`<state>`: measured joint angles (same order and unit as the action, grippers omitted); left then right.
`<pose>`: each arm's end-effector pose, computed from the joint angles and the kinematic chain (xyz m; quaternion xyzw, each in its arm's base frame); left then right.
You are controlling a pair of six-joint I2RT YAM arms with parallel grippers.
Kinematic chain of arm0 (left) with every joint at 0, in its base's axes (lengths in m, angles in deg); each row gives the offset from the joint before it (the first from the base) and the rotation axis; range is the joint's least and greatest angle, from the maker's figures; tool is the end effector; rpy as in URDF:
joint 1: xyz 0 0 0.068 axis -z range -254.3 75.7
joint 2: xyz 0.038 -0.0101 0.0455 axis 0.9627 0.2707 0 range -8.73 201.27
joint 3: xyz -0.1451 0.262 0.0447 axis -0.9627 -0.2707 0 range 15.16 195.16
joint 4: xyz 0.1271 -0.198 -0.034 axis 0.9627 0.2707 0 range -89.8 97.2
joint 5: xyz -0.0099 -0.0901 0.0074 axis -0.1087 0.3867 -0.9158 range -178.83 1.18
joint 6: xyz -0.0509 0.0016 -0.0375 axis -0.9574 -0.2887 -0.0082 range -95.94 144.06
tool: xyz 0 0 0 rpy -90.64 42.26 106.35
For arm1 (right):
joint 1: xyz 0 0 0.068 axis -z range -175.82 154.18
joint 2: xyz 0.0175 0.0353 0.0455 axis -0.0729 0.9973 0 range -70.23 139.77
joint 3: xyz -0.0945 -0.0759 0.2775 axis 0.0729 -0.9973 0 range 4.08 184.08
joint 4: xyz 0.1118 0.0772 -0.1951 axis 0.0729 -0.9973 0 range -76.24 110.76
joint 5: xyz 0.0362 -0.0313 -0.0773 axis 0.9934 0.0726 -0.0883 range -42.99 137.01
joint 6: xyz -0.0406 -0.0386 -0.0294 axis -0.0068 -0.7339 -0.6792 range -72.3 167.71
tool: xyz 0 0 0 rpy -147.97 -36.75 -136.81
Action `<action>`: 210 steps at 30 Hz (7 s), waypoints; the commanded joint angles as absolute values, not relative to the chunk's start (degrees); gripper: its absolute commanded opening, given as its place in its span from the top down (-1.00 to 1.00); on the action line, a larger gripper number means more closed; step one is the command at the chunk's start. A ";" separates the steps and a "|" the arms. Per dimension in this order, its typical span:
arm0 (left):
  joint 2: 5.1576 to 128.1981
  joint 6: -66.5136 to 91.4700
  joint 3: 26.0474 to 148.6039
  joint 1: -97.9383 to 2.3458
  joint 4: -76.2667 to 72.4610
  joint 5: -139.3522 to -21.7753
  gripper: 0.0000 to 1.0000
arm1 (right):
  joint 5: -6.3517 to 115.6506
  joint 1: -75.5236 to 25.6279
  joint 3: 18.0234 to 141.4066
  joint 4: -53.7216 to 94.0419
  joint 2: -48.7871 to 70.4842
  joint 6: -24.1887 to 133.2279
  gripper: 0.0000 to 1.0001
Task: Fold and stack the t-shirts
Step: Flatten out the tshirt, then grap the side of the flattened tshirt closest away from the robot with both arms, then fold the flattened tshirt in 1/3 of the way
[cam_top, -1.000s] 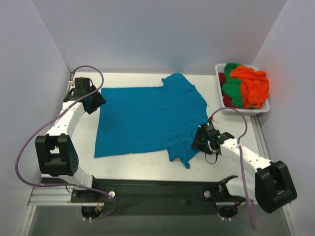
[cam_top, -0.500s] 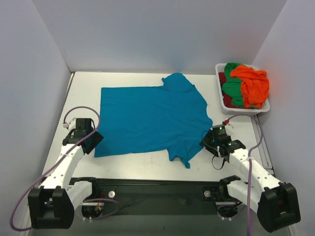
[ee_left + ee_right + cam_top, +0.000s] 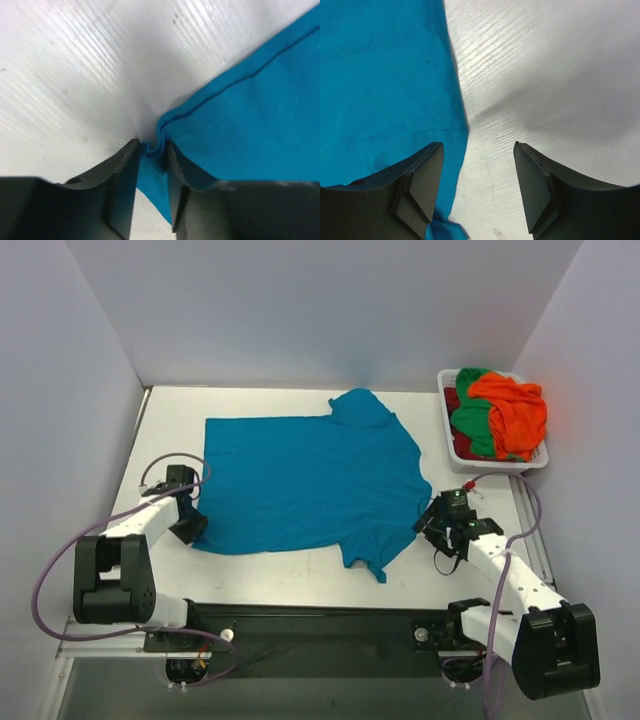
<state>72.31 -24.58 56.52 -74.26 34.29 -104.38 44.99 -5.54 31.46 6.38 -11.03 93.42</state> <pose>0.2151 0.0129 0.1949 -0.4211 0.8861 0.0644 0.1827 0.1698 0.0274 0.2136 0.2929 0.8802 0.1590 0.3378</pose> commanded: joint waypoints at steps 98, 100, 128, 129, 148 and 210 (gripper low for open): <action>57.01 -24.72 52.07 -76.32 32.02 -109.83 1.00 | 20.20 -65.87 34.78 -6.58 -16.84 116.69 -0.11; 56.58 -24.63 51.98 -76.40 31.93 -109.83 1.00 | 20.37 -63.78 32.66 -7.10 -20.12 117.75 -0.11; 53.41 -24.55 50.75 -76.32 31.49 -106.67 1.00 | 30.22 -60.95 33.18 1.42 1.06 115.29 0.96; 53.41 -24.37 50.67 -76.32 31.40 -106.58 1.00 | 29.79 -60.95 32.13 -0.23 -0.35 115.64 1.00; 46.74 -24.63 49.78 -76.32 35.01 -106.76 1.00 | 22.23 -62.09 35.62 -29.52 -33.95 119.61 1.00; 88.74 -29.03 84.06 -75.97 27.00 -99.20 1.00 | 49.38 -7.95 69.91 -5.00 14.67 76.01 1.00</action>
<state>87.45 -29.61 80.83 -75.33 29.50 -100.33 48.99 -8.49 70.12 -5.35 13.69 77.20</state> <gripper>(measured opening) 0.027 0.032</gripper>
